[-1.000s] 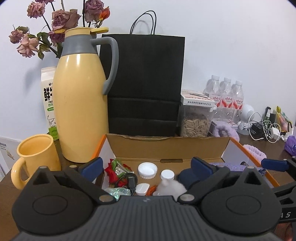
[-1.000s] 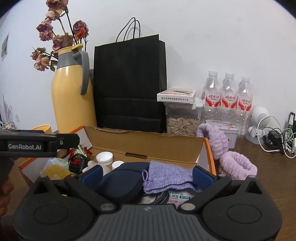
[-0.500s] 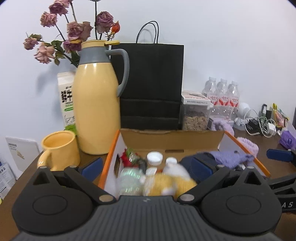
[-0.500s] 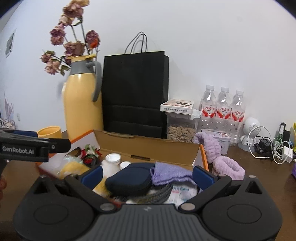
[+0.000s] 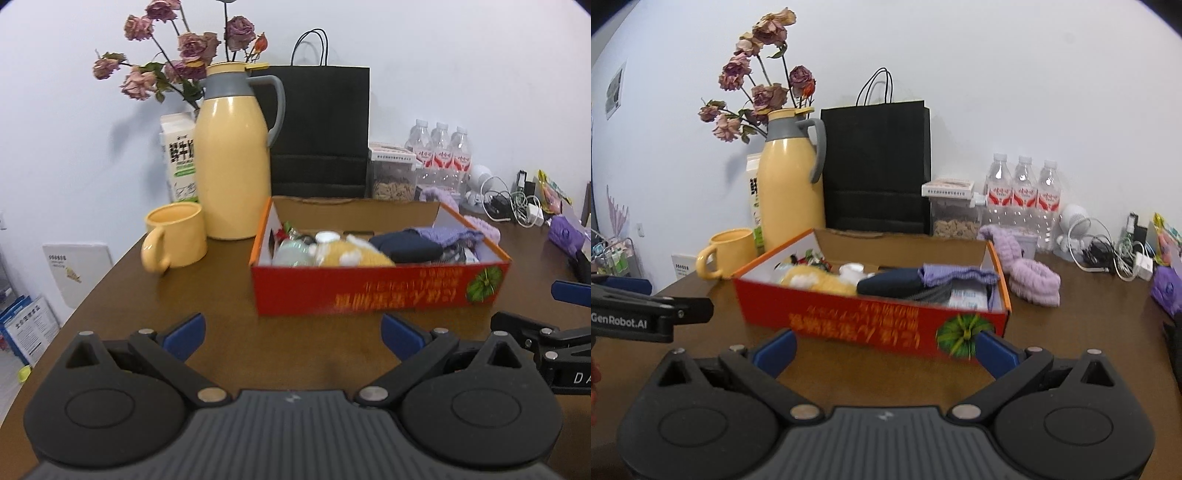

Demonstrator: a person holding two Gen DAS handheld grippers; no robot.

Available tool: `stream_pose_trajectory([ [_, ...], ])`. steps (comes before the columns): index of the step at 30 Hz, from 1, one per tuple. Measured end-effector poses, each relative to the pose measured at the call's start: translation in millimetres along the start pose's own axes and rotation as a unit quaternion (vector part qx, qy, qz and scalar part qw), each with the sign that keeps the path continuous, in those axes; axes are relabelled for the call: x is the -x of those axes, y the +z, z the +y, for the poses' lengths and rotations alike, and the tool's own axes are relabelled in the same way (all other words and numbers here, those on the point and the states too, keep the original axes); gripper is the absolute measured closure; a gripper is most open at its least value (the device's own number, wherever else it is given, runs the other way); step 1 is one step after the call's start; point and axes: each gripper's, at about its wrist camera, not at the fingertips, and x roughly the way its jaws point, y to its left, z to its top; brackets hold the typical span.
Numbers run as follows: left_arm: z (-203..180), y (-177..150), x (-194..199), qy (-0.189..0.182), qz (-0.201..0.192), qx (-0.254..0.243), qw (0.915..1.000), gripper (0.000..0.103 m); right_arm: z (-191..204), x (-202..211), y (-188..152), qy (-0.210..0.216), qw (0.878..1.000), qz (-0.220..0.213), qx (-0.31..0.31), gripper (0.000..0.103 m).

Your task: Organize objects

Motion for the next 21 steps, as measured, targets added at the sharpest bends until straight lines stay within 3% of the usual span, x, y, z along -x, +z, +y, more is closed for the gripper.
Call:
stream_pose_trajectory([
  [12,8.3,-40.0,52.2,0.008,0.019,0.002,0.9998,0.000,18.0,48.8,-23.8,-0.001,1.000,0.023,-0.005,0.000],
  [21,10.3,-46.1,68.5,0.003,0.017,0.005,0.9998,0.000,22.7,61.1,-24.6,0.001,1.000,0.023,-0.004,0.000],
])
